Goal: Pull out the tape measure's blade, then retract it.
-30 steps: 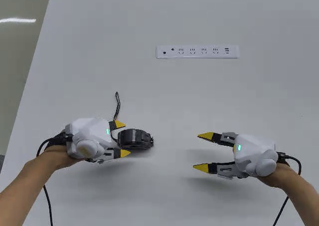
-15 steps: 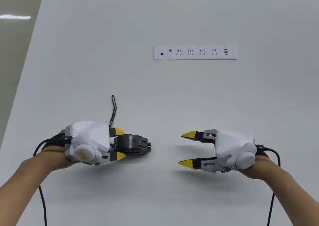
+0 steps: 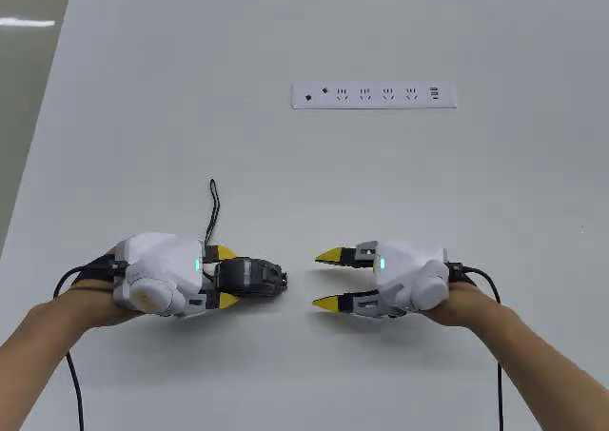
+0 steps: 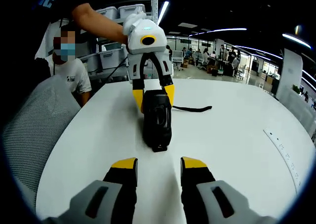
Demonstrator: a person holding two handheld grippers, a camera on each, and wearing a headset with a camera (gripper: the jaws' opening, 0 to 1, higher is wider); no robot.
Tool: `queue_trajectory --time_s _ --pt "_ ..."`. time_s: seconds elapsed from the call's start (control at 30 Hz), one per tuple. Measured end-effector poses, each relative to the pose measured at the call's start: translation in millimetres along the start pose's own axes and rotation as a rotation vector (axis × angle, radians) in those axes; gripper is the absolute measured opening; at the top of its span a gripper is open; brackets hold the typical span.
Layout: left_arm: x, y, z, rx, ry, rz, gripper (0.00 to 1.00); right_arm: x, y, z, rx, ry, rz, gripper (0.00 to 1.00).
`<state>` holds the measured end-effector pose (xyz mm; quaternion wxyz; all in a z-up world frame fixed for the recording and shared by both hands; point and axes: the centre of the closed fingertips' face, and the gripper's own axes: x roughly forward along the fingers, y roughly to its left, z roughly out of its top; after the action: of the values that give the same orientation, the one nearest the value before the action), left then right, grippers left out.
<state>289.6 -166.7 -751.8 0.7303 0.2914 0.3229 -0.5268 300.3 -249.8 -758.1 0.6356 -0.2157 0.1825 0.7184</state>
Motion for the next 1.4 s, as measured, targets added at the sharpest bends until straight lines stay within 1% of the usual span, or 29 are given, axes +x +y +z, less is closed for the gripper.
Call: queue_trajectory --time_s 0.17,0.37,0.43,0.77,0.93,1.03,1.23,1.4 --pt "-0.1 0.3 0.0 -0.006 0.001 0.000 0.27 12.7 -1.3 3.0 -0.006 0.000 0.012 0.29" --pt "-0.2 0.5 -0.9 -0.013 0.005 -0.001 0.27 26.4 -0.2 5.7 -0.007 0.003 0.033 0.27" --pt "-0.3 0.6 -1.2 -0.011 0.008 0.001 0.27 30.2 1.5 3.6 -0.017 0.018 0.043 0.26" --pt "0.0 0.4 -1.2 -0.013 0.011 -0.005 0.27 42.3 2.9 0.9 -0.038 0.041 0.063 0.20" --pt "-0.2 0.1 -1.3 -0.011 0.005 -0.005 0.26 46.4 1.5 -0.6 -0.044 0.046 0.075 0.19" --pt "-0.4 -0.2 -1.1 -0.005 0.004 -0.005 0.26 48.7 -0.7 -2.5 -0.052 0.054 0.076 0.14" --pt "-0.2 0.2 -1.4 -0.005 -0.007 -0.007 0.26 48.8 -0.6 -3.7 -0.047 0.053 0.087 0.14" --pt "-0.5 0.0 -1.0 -0.010 -0.010 -0.004 0.26 48.2 -0.4 -3.1 -0.068 0.059 0.084 0.12"
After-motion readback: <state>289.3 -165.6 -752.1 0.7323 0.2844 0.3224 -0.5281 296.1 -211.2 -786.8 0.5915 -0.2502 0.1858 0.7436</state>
